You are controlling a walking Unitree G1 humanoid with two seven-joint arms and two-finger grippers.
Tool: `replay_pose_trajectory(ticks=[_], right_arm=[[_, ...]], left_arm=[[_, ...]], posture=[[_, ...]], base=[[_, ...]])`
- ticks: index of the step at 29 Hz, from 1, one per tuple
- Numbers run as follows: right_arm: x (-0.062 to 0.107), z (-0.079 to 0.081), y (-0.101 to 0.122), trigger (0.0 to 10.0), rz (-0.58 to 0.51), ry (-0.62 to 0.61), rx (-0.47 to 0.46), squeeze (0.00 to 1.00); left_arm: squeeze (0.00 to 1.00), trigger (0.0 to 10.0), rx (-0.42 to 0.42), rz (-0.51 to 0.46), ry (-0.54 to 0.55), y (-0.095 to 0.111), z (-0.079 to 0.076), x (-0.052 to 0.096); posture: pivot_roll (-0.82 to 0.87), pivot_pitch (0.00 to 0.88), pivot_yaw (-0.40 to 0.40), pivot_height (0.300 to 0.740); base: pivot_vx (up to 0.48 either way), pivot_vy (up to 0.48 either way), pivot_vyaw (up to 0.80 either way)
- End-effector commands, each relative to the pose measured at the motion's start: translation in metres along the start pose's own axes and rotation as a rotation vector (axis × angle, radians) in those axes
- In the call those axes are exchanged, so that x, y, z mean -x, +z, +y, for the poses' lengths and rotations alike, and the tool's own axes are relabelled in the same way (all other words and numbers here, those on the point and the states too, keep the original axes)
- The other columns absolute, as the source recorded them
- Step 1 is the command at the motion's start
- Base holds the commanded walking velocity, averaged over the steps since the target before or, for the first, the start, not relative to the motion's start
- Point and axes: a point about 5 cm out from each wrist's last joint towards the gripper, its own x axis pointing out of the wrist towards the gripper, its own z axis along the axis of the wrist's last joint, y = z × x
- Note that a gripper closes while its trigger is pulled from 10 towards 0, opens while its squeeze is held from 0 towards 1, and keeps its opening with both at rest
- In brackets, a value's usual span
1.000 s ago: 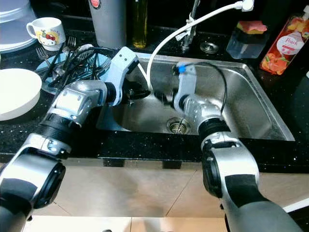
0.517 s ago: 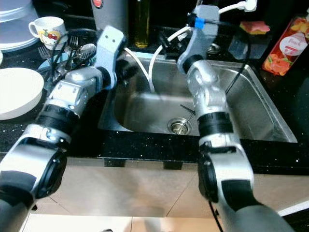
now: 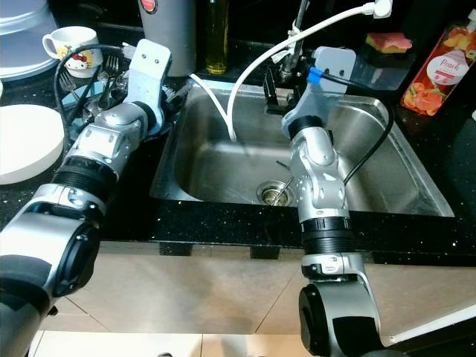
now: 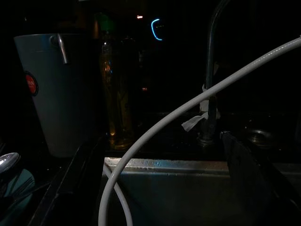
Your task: Kitchen organization
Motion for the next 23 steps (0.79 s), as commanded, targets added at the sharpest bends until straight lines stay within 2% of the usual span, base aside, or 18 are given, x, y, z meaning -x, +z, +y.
replay_pose_trajectory(ticks=[1,7,8,10,13,18,23], right_arm=[[0.000,0.001,0.003,10.0,-0.008,-0.001,-0.012,0.00],[-0.001,0.005,0.006,10.0,-0.007,0.002,-0.026,0.00],[0.001,0.007,0.006,10.0,0.002,0.004,-0.036,0.00],[0.001,0.008,0.006,10.0,0.005,0.006,-0.038,0.00],[0.002,0.009,0.006,10.0,0.013,0.007,-0.040,0.00],[0.002,0.010,0.007,10.0,0.015,0.007,-0.044,0.00],[0.002,0.011,0.007,10.0,0.022,0.012,-0.047,0.00]], left_arm=[[0.00,10.0,0.001,0.005,0.043,0.002,0.008,0.000],[0.00,10.0,0.048,0.032,0.130,-0.001,0.021,0.000],[0.00,10.0,0.100,0.056,0.143,-0.003,0.022,0.000],[0.00,10.0,0.121,0.065,0.151,-0.004,0.023,0.000],[0.00,10.0,0.215,0.103,0.146,-0.008,0.025,0.000],[0.00,10.0,0.294,0.134,0.109,-0.011,0.020,-0.001],[0.00,10.0,0.334,0.162,0.085,-0.013,0.017,-0.001]], posture=[[0.21,0.036,-0.084,0.740],[0.21,0.037,-0.082,0.740],[0.21,0.044,-0.081,0.740],[0.21,0.044,-0.081,0.740],[0.21,0.043,-0.081,0.740],[0.21,0.049,-0.079,0.740],[0.21,0.052,-0.082,0.740]], base=[[0.000,0.000,0.00],[0.000,0.000,0.00],[0.000,0.000,0.00],[0.000,0.000,0.00],[0.000,0.000,0.00],[0.000,0.000,0.00],[0.000,0.000,0.00]])
